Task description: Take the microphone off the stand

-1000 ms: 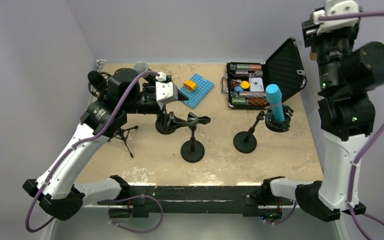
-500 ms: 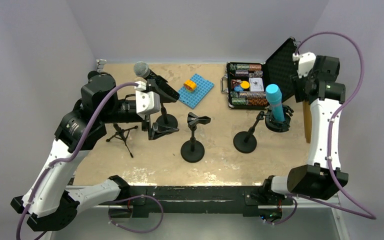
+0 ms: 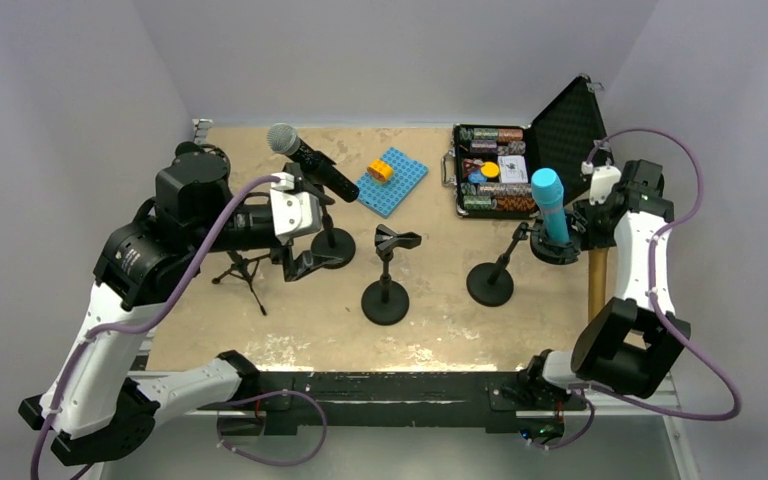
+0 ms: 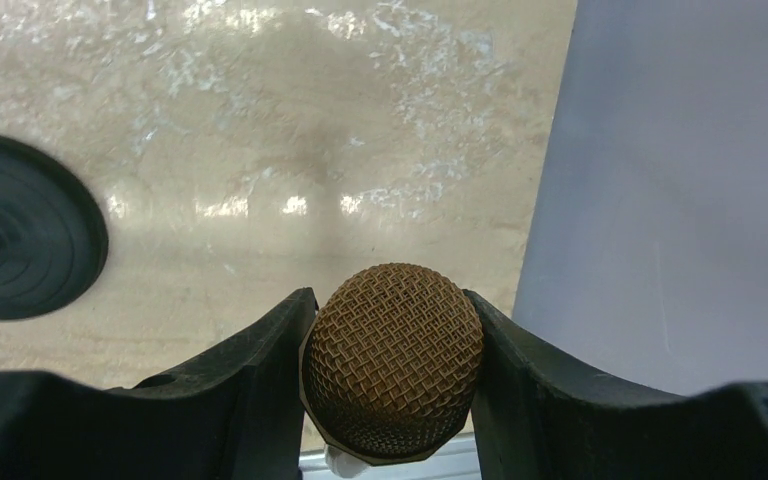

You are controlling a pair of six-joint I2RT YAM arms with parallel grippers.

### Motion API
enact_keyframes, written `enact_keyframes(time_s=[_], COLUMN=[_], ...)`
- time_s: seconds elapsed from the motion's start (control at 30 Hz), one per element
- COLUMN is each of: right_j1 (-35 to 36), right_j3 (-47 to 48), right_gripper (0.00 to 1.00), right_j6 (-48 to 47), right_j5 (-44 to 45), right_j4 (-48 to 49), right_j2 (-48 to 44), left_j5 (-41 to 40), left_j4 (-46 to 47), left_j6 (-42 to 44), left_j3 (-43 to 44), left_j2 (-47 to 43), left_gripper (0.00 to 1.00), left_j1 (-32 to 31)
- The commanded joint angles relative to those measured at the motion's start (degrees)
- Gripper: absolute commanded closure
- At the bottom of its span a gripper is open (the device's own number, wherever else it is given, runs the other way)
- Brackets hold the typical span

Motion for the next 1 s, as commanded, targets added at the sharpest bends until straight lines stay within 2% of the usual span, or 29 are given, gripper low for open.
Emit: enact_keyframes(time_s=[0.0, 0.13, 0.27, 0.47, 0.6, 0.73, 0.87, 0.97], right_j1=[-3.5, -3.7, -3.7, -3.7, -3.7, -3.7, -3.7, -3.7], right_j3=[-2.4, -10.3, -15.3, -14.9, -13.8, -13.3, -12.4, -12.4], right_gripper=[1.00, 1.00, 1.00, 1.00, 0.99, 0.92, 0.82, 0.63], right_j6=[-0.3, -0.8, 0.9, 3.5, 1.5, -1.9, -1.4, 0.2], right_j5=[-5.3, -6.7, -7.7, -6.9, -5.3, -2.4, -2.1, -1.8], right_j4=[8.0, 12.9, 14.6, 15.2, 16.4, 19.1, 18.9, 19.0], right_j2=[3.2, 3.3, 3.9, 8.8, 10.7, 12.6, 14.2, 14.9], left_j5=[-5.5, -11.0, -11.6, -6.6, -7.3, -8.6, -9.1, -8.8], left_j4=[-4.8, -8.3, -7.9, -7.2, -6.0, -6.5, -7.0, -7.0], left_j6=[4.5, 8.5, 9.2, 6.1, 4.3, 5.1, 5.6, 5.6], left_j3=[2.7, 5.9, 7.9, 5.9, 4.9, 6.7, 8.2, 8.4], left_j2=[1.4, 4.9, 6.7, 4.8, 4.3, 4.8, 5.5, 6.0], left_gripper=[0.09, 0.09, 0.09, 0.09, 0.09, 0.09, 0.09, 0.09], left_j1=[-0.2, 0.4, 0.9, 0.9, 0.9, 1.1, 1.1, 1.1])
